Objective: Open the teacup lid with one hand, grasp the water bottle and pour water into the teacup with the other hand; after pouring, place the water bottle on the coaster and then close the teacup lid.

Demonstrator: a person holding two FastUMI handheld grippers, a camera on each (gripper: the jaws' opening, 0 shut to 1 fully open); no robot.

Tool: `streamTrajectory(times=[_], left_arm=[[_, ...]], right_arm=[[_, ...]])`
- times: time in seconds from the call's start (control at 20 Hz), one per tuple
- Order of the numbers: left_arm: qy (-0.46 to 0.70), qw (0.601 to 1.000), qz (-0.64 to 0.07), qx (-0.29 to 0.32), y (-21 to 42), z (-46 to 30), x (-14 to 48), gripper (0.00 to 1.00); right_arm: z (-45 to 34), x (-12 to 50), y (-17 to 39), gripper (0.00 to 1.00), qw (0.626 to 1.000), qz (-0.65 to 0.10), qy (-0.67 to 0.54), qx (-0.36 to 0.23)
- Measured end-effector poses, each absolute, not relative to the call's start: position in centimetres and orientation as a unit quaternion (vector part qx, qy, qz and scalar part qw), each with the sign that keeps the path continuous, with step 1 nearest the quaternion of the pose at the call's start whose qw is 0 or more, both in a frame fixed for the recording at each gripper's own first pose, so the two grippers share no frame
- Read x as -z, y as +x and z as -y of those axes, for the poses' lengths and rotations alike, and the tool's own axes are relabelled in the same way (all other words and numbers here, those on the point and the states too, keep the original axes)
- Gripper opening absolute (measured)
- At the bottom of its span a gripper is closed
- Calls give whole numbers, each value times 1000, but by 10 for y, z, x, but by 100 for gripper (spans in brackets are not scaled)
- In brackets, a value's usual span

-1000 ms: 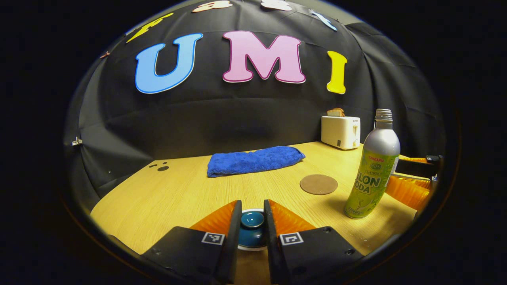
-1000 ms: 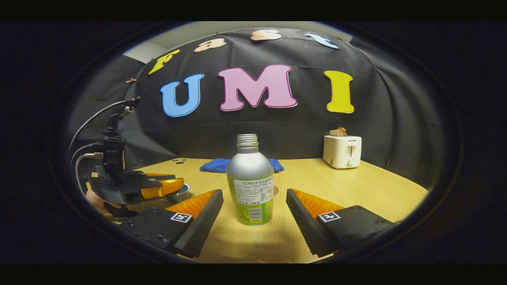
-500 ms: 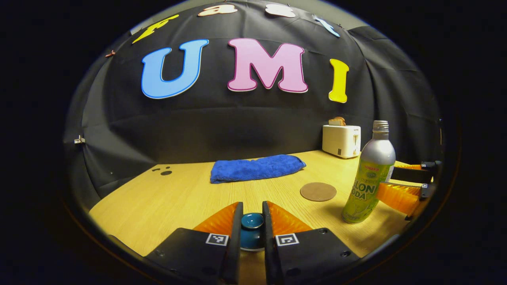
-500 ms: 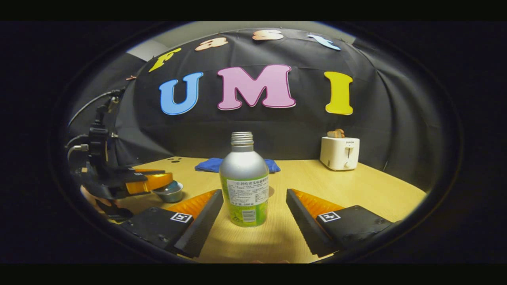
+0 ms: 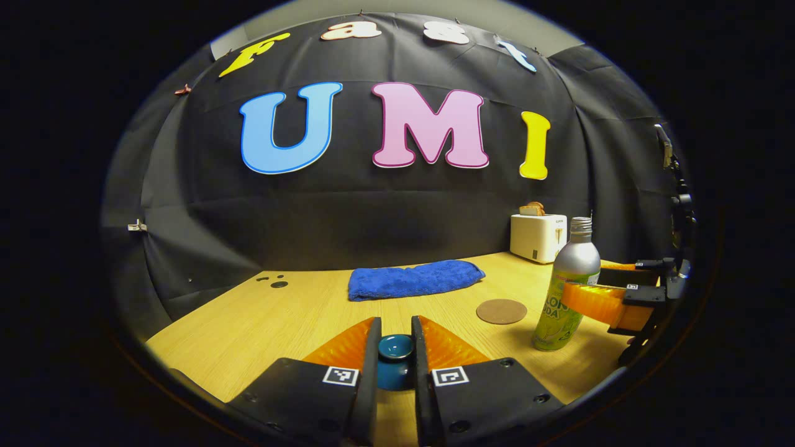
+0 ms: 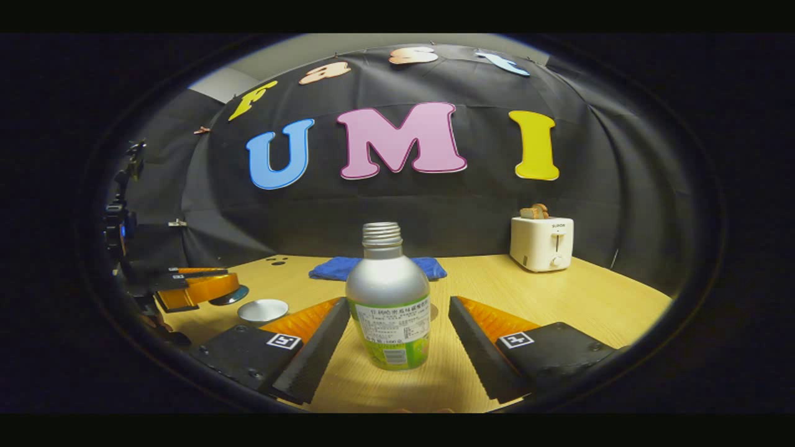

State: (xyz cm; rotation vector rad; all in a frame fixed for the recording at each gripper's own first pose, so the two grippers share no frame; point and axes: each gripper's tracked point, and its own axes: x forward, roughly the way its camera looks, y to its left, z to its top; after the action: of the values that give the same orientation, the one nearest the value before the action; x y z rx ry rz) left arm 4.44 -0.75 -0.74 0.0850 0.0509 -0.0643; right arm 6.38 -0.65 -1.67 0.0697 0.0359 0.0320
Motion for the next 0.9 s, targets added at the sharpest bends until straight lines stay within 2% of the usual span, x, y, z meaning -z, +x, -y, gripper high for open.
streamTrajectory(times=[0.4,0.55,0.9], left_arm=[[36,999,-29,29,34,-8,12,29],[36,998,-29,31,34,-13,13,29],[34,999,-26,24,29,-25,14,29]], right_arm=[[1,34,89,99,998,-45,41,-14],[5,31,93,84,999,-40,34,-2],[-13,29,97,77,997,-51,-47,-31]])
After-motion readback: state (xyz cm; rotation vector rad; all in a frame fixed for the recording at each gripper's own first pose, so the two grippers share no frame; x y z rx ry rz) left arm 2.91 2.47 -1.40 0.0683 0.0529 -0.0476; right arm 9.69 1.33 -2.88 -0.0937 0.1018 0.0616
